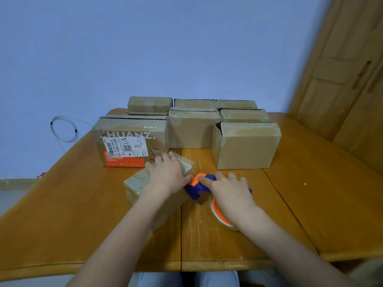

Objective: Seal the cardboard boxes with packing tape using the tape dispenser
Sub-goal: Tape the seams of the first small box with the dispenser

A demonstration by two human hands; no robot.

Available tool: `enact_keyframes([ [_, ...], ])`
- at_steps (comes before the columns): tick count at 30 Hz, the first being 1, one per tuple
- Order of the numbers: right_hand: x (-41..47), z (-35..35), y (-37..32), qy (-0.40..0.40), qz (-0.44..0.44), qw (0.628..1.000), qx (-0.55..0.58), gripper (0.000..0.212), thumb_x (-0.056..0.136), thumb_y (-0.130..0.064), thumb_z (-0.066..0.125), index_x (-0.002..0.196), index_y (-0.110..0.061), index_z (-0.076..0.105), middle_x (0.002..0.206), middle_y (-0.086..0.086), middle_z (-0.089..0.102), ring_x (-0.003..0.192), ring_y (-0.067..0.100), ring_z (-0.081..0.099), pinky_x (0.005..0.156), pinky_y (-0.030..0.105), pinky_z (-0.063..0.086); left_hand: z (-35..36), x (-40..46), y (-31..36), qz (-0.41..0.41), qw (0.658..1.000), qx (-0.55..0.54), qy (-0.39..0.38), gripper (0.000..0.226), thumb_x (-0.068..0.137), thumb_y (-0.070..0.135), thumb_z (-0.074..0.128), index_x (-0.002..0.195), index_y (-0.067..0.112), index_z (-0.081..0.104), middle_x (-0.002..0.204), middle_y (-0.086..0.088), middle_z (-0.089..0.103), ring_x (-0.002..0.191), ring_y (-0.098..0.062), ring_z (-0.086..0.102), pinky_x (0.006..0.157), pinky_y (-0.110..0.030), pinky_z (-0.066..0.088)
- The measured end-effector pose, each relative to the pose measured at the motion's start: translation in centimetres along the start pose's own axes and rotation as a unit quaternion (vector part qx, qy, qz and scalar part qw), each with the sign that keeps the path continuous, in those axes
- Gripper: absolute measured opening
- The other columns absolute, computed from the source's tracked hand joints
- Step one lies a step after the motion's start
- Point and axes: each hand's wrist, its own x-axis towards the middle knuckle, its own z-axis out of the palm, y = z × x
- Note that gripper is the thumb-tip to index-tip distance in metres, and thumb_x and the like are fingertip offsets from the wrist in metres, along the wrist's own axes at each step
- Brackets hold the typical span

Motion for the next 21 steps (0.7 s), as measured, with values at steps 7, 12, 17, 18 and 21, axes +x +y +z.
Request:
enact_keyframes([
  [7,1.1,-3.1,-1.1,-0.035,-0.004,0.996,-0.086,0.041,0.097,-0.014,0.049,0.136,-0.025,0.042,0.122,0.012,0.049,0.115,0.034,0.043,0.087,0.045,0.036,0.1,0.1,0.2,-0.004,1.000,0.011,-0.007,0.092,0.090,0.060,0.047,0.152,0.003,0.011,0.152,-0.015,0.027,0.138,-0.034,0.027,0.109,-0.054,0.025],
  [12,2.8,-4.1,-2.5,-0.058,-0.011,0.985,-0.159,0.039,0.097,-0.024,0.050,0.135,-0.018,0.045,0.123,0.012,0.049,0.118,0.036,0.041,0.092,0.046,0.034,0.1,0.0,0.3,-0.006,1.000,0.015,-0.016,0.090,0.092,0.059,0.045,0.152,0.002,0.007,0.155,-0.017,0.022,0.139,-0.035,0.024,0.111,-0.056,0.021],
  [17,4.3,-3.9,-1.8,-0.148,-0.008,0.974,-0.168,0.033,0.096,-0.024,0.054,0.128,-0.016,0.052,0.121,0.009,0.053,0.121,0.034,0.043,0.097,0.045,0.034,0.2,0.0,0.1,0.000,1.000,0.002,-0.010,0.091,0.091,0.058,0.046,0.152,0.003,0.008,0.154,-0.016,0.023,0.139,-0.035,0.025,0.112,-0.056,0.020],
  [18,4.2,-3.9,-1.0,-0.151,-0.007,0.978,-0.146,0.033,0.096,-0.021,0.053,0.130,-0.019,0.053,0.118,0.008,0.053,0.118,0.033,0.046,0.095,0.044,0.036,0.2,0.0,-0.1,0.006,1.000,0.000,-0.009,0.091,0.091,0.059,0.047,0.152,0.003,0.009,0.154,-0.016,0.023,0.139,-0.034,0.025,0.112,-0.056,0.020],
  [21,3.8,-3.6,3.4,-0.123,-0.005,0.992,-0.029,0.052,0.093,-0.004,0.043,0.135,-0.035,0.049,0.124,0.007,0.057,0.110,0.030,0.056,0.084,0.038,0.045,0.3,0.1,-0.9,0.041,0.999,-0.019,0.000,0.091,0.089,0.060,0.049,0.153,0.007,0.012,0.154,-0.012,0.026,0.139,-0.031,0.026,0.113,-0.055,0.019],
])
